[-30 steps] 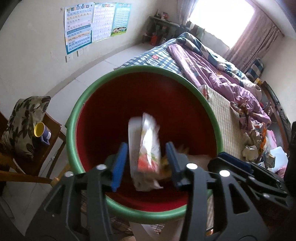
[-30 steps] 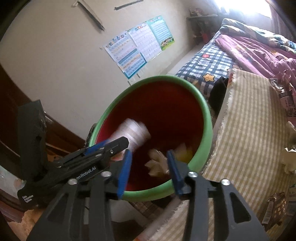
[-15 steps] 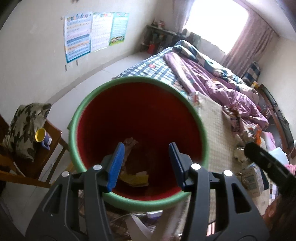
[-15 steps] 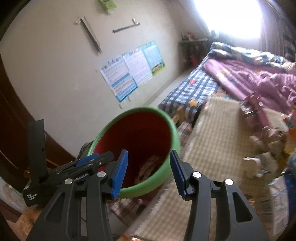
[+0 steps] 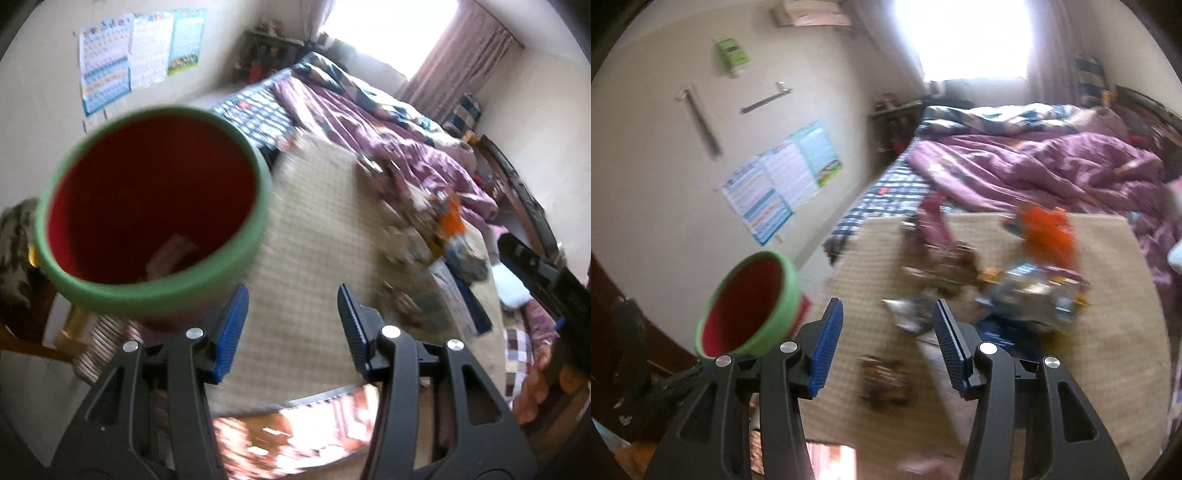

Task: Collect trash
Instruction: 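Grasp the brown snack wrapper with the left tool while the right tool grasps the pink paper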

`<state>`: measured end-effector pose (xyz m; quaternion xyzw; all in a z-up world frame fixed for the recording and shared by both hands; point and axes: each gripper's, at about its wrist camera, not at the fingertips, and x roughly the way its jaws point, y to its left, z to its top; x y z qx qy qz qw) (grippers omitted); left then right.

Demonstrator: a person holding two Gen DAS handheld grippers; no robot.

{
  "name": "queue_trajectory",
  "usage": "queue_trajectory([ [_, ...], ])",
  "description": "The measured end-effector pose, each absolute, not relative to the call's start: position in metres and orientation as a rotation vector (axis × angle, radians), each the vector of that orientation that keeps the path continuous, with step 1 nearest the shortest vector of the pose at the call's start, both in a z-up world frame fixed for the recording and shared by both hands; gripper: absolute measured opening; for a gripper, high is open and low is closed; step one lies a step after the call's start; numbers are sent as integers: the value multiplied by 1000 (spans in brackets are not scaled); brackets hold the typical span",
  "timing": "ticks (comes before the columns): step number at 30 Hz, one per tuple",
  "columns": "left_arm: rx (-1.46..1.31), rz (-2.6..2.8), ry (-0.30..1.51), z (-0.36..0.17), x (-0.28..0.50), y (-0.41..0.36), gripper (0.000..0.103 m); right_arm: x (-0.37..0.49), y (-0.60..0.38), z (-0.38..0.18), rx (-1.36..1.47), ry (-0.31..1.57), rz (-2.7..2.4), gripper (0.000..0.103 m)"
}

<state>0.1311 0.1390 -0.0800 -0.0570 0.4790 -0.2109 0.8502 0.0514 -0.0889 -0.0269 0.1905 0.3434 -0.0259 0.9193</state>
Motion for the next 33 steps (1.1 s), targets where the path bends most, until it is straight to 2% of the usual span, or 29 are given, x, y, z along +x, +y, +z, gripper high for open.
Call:
queue_trajectory([
  [7,-103,-450,1035,-89,98,84,48,15,-127,-51,384,784,-34,51],
  [14,-147,-349,1043,-99,83,70,48,-5,-106,-92,269,979,250,51],
  [20,-185,-283,1049,-101,75,63,48,-2,-94,-129,283,1091,384,51],
  [23,-181,-266,1059,-102,72,61,48,0,-97,-142,312,1118,407,46],
  [24,-173,-261,1059,-102,72,58,48,0,-97,-143,322,1119,414,37],
  [33,-114,-283,1074,-110,94,25,48,-15,-114,-128,289,1034,463,36],
])
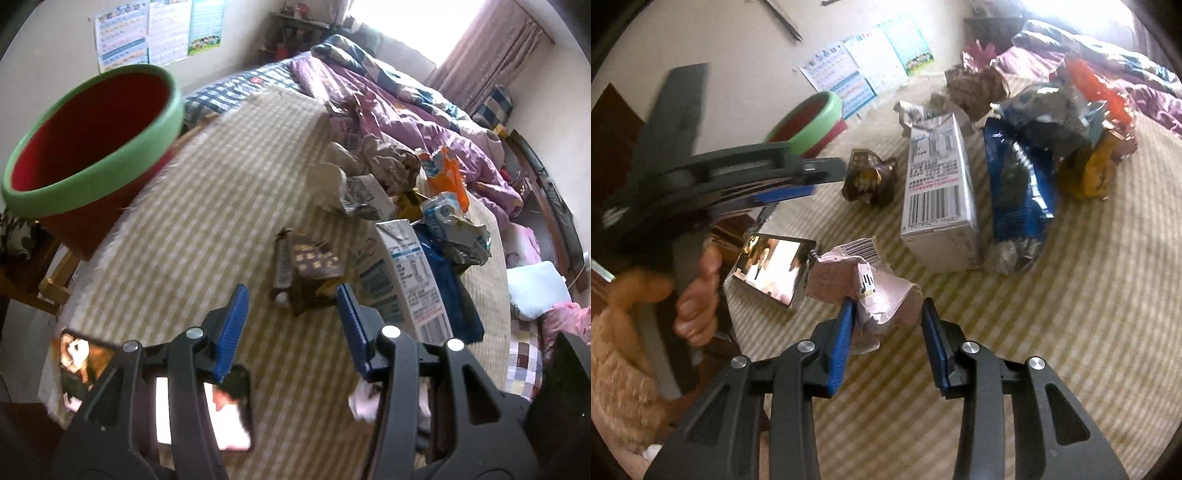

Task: Collect trash
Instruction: 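Grasp the brown snack wrapper with the left tool while the right tool grasps the pink paper, then carry both items over the red bucket and open both tools to drop them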

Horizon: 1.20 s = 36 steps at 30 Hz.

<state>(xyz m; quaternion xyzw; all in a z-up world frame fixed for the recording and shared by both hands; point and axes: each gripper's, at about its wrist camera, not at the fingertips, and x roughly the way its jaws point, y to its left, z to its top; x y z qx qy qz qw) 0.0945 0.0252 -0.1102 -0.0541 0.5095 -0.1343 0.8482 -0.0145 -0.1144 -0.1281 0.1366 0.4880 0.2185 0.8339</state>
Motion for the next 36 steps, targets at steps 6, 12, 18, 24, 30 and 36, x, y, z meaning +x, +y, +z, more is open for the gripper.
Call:
queue_trajectory([
  [6,-68,-278,1102,-127,108,6,48,-31,-137,-122,319,984,429,36],
  [12,-62,-251,1104,-130,118,4,48,-37,-148,-119,344,963,405,36],
  [18,-49,-233,1137,-139,125,2,49,-42,-146,-115,339,957,427,37],
  [24,-55,-250,1127,-139,124,2,49,-41,-141,-114,328,952,426,37],
  [30,-64,-261,1099,-130,116,4,49,-42,-143,-114,336,947,417,37],
  [36,-66,-265,1045,-113,96,14,49,-42,-138,-111,324,941,440,37],
])
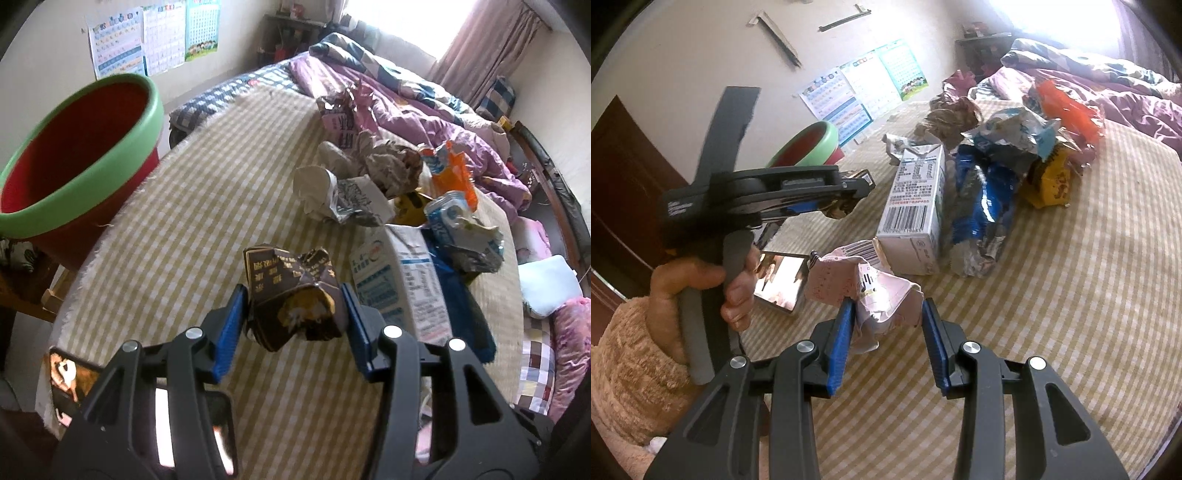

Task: Collect trash
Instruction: 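Carry both items over the red bucket and open both tools to drop them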

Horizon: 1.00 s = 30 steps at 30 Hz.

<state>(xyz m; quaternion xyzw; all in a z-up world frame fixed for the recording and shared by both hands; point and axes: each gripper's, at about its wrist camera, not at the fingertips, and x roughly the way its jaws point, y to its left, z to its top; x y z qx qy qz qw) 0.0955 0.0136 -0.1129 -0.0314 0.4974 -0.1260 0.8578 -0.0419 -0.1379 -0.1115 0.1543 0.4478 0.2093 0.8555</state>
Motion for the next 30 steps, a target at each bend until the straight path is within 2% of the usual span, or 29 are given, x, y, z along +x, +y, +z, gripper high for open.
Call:
queue_trajectory([
  [30,-141,-35,848,-52,81,157,49,-2,-69,-76,293,842,443,37],
])
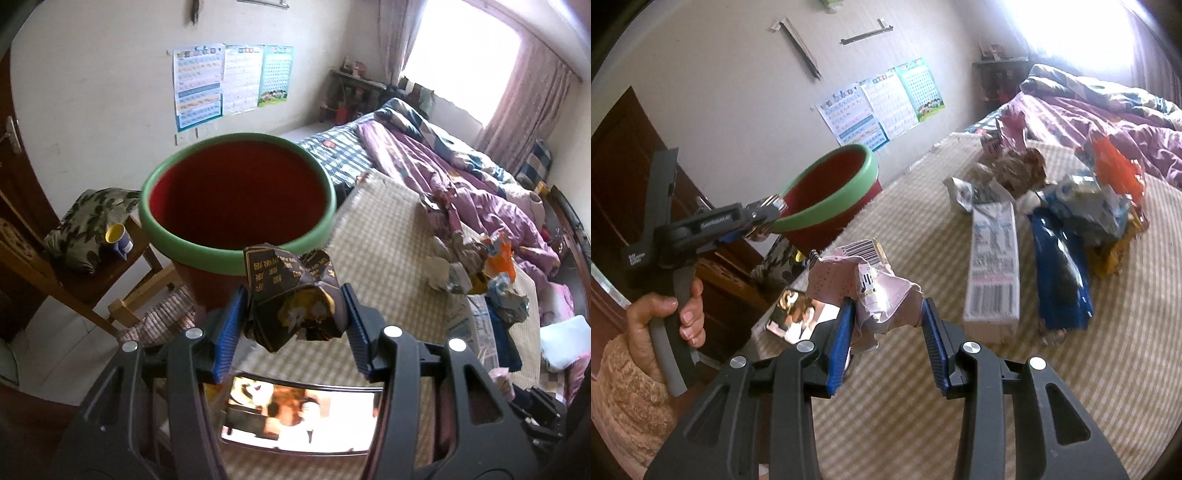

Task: Collect trash
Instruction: 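Carry both items over the red bucket and open both tools to drop them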

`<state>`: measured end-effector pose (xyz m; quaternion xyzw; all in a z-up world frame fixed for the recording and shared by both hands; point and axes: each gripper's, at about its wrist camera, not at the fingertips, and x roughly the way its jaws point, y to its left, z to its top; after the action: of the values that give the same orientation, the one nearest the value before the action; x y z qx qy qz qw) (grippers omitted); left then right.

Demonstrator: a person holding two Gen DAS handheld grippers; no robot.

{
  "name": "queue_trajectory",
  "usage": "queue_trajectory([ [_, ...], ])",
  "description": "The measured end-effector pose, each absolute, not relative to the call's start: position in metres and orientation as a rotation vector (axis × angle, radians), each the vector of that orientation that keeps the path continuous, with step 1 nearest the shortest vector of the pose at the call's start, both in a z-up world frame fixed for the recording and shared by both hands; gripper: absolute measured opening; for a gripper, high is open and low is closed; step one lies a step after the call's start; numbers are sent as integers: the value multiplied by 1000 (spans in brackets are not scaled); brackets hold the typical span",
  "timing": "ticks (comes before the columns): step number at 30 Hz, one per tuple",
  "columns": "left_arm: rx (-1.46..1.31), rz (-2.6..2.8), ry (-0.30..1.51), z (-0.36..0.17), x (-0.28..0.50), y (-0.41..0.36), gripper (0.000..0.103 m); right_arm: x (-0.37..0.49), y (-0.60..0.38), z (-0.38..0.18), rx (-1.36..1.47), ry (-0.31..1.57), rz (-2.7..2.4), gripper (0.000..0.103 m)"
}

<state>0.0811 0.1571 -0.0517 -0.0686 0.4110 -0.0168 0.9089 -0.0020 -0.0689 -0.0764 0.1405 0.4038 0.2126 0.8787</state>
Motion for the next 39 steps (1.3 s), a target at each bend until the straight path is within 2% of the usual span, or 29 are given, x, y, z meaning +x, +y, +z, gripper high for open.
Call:
queue_trajectory([
  [27,-119,-207,849,-50,138,234,49,65,28,-26,252,721,303,37],
  [39,-100,-237,862,-57,164,252,49,94,60,-24,236,719,296,37],
])
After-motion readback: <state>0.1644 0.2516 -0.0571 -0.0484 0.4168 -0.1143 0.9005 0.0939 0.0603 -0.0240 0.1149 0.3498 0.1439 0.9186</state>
